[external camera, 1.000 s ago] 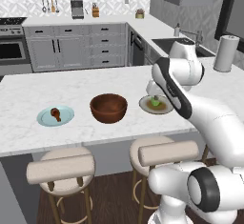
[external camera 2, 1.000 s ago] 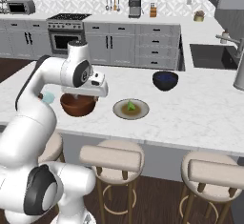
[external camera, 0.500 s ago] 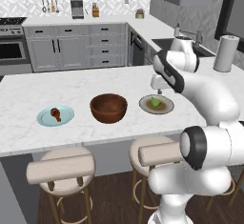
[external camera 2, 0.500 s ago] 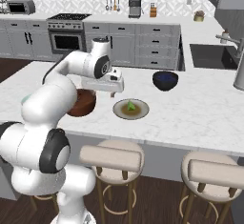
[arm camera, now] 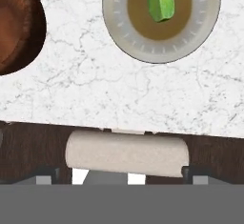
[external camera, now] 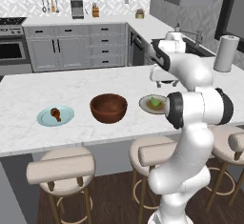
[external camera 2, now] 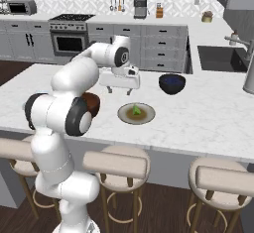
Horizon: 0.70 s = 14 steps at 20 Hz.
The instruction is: Pick the chicken drumstick and lemon wedge from their plates and place them in the bowl. Then put the bowl in the fridge.
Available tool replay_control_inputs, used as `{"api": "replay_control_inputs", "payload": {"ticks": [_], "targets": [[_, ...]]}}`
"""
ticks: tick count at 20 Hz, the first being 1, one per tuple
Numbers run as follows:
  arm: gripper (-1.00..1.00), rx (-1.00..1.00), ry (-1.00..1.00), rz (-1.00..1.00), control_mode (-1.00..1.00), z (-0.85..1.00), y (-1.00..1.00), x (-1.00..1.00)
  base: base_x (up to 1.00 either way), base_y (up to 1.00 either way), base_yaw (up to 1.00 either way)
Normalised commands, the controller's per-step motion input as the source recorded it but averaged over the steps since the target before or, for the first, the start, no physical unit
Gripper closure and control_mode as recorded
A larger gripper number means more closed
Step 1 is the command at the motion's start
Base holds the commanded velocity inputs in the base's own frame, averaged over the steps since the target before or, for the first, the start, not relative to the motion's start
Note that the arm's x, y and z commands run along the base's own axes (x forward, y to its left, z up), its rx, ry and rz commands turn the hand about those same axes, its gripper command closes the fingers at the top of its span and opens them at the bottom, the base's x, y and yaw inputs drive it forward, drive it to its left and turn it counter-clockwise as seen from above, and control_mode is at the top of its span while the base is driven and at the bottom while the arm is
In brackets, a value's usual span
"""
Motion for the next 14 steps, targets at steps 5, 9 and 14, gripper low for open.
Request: {"api": "replay_control_inputs", "payload": {"ticks": [5,9,14], "targets": [[-1.00,0.00,0.11,0.00,-1.00,-0.27,-0.10,0.64,0.00,0.00,0.00],[-1.00,-0.02,0.09,0.00,-1.00,-0.43,-0.09,0.65,0.00,0.00,0.00],[-1.00,-0.01,0.07,0.00,-1.00,-0.53,-0.13,0.58,0.00,0.00,0.00]]}}
